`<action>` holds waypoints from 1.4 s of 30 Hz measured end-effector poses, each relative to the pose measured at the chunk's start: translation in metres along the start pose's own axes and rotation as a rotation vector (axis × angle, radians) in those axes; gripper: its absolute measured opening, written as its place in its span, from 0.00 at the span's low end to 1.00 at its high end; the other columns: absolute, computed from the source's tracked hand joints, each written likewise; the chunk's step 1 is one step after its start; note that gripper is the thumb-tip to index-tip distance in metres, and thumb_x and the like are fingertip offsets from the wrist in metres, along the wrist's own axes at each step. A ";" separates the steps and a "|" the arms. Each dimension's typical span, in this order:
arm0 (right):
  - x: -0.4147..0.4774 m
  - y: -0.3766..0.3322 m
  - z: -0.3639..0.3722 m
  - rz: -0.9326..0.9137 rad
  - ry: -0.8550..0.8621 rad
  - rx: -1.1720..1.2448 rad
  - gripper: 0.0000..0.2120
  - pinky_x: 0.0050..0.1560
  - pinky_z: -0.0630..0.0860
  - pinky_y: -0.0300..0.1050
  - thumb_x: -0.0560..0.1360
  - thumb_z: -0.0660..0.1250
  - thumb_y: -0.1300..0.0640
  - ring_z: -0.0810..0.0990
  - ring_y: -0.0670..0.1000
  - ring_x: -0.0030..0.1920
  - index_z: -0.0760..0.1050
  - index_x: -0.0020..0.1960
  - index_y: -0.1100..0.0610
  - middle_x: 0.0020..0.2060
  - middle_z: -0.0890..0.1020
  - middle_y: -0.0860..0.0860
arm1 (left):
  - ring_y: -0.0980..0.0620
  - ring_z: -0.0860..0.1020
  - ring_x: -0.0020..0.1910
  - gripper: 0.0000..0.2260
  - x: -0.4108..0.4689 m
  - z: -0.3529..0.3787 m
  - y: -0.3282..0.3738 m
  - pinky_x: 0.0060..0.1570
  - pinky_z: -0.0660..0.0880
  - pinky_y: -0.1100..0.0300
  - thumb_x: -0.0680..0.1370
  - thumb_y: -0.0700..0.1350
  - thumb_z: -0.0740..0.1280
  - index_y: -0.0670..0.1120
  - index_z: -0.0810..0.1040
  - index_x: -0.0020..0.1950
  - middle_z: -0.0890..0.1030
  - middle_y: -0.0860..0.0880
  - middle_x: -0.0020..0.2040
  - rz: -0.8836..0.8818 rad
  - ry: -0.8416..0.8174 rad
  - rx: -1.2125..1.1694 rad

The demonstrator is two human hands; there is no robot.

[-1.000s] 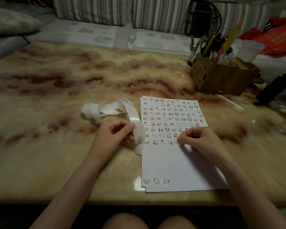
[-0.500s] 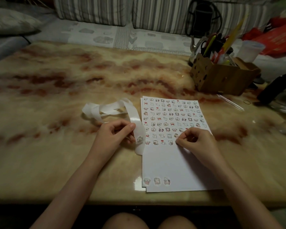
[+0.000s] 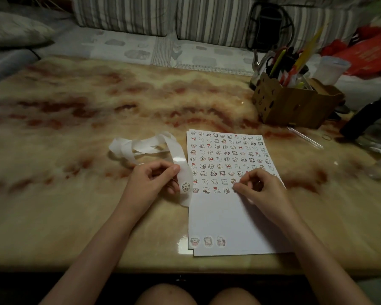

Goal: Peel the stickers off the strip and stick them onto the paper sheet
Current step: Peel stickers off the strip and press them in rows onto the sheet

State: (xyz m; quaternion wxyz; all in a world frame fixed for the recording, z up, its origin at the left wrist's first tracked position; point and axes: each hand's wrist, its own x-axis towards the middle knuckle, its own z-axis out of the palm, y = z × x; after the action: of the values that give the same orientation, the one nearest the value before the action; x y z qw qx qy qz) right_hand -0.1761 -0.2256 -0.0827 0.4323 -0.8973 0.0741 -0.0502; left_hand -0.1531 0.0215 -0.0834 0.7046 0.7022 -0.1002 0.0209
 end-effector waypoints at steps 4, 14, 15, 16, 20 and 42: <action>-0.001 -0.001 0.002 -0.003 -0.003 -0.046 0.07 0.39 0.71 0.46 0.70 0.74 0.54 0.73 0.44 0.32 0.76 0.41 0.52 0.31 0.76 0.45 | 0.53 0.78 0.26 0.05 0.000 0.001 0.002 0.29 0.76 0.65 0.76 0.35 0.66 0.36 0.79 0.42 0.81 0.45 0.29 0.011 -0.007 -0.002; -0.013 -0.030 0.011 -0.156 0.110 0.146 0.04 0.35 0.69 0.31 0.74 0.69 0.57 0.76 0.43 0.35 0.78 0.41 0.51 0.36 0.82 0.44 | 0.53 0.79 0.27 0.04 0.000 0.001 0.005 0.30 0.77 0.66 0.76 0.35 0.66 0.38 0.80 0.42 0.81 0.46 0.30 0.001 -0.002 -0.043; -0.015 -0.038 0.016 -0.189 0.077 0.207 0.04 0.35 0.69 0.32 0.74 0.70 0.58 0.77 0.45 0.36 0.79 0.42 0.51 0.37 0.83 0.44 | 0.53 0.79 0.27 0.04 0.000 0.001 0.005 0.30 0.77 0.66 0.76 0.35 0.66 0.38 0.80 0.42 0.82 0.46 0.30 0.000 -0.002 -0.042; -0.018 -0.046 0.021 -0.215 0.032 0.254 0.04 0.36 0.70 0.33 0.73 0.71 0.59 0.79 0.47 0.38 0.79 0.42 0.52 0.38 0.83 0.44 | 0.53 0.79 0.27 0.04 -0.001 0.001 0.005 0.30 0.77 0.66 0.75 0.35 0.66 0.38 0.80 0.42 0.82 0.45 0.30 0.000 -0.001 -0.043; -0.025 -0.067 0.043 -0.255 -0.112 0.325 0.06 0.37 0.70 0.31 0.71 0.73 0.60 0.80 0.44 0.39 0.79 0.42 0.50 0.39 0.84 0.44 | 0.53 0.79 0.27 0.04 -0.001 0.001 0.006 0.30 0.77 0.66 0.75 0.35 0.66 0.37 0.80 0.42 0.81 0.45 0.30 0.010 0.001 -0.049; -0.023 -0.065 0.054 -0.326 -0.013 0.301 0.05 0.39 0.73 0.33 0.71 0.72 0.62 0.79 0.42 0.38 0.81 0.42 0.52 0.36 0.83 0.45 | 0.54 0.80 0.31 0.06 -0.005 0.002 0.009 0.36 0.77 0.66 0.75 0.35 0.66 0.36 0.81 0.41 0.82 0.44 0.32 0.037 -0.097 0.019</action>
State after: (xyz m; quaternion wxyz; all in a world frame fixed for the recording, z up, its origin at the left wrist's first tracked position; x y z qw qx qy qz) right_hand -0.1849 -0.1400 -0.0654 0.5479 -0.8231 -0.0829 -0.1241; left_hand -0.1599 0.0203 -0.0752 0.6918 0.7069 -0.1471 0.0008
